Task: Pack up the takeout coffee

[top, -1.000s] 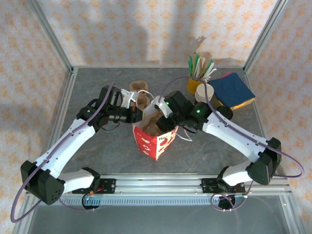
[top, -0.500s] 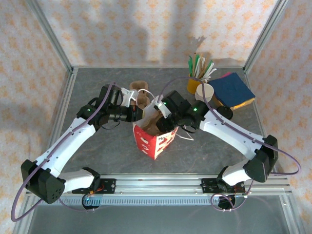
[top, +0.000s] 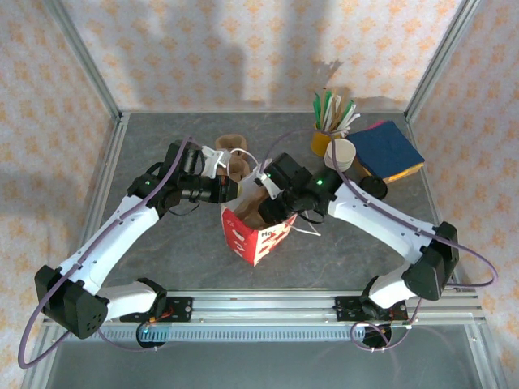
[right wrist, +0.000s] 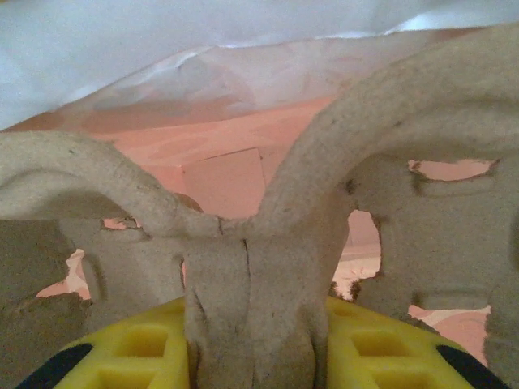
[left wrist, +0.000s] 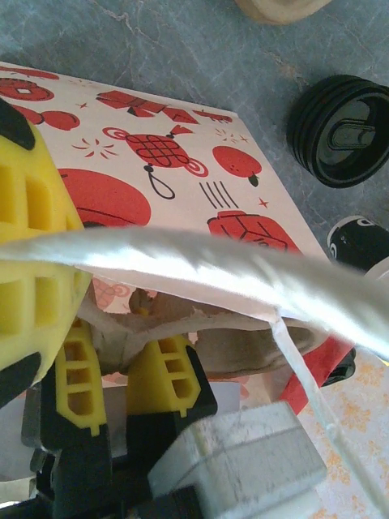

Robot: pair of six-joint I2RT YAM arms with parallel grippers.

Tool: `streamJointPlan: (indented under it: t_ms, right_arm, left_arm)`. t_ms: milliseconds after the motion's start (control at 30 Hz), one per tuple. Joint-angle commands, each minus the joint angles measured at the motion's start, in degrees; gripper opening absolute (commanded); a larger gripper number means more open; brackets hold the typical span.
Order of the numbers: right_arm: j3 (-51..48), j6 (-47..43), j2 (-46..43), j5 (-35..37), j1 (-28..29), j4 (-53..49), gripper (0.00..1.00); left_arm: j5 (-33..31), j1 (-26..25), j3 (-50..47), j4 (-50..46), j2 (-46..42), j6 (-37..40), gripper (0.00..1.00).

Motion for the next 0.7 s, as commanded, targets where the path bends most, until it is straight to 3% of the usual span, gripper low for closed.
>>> streamJointPlan:
  t_ms: [0,367,667]
  right_arm:
    - [0.1,2.9,2.4,0.4,0.4,-7.0,0.33]
    - [2.7,6.6,4.1,5.8,0.4,-7.3,0.35]
    - [0.1,6.6,3.8,3.7,0.4,0.1,0.35]
  left_arm:
    - [0.0,0.2,1.8,2.8,-1.8,1.3,0.00]
    - [-0.9,0.2,2.9,1.7,-1.9,2.6,0.00]
    - [0.5,0.2,1.4,3.9,-1.7,0.5,0.00]
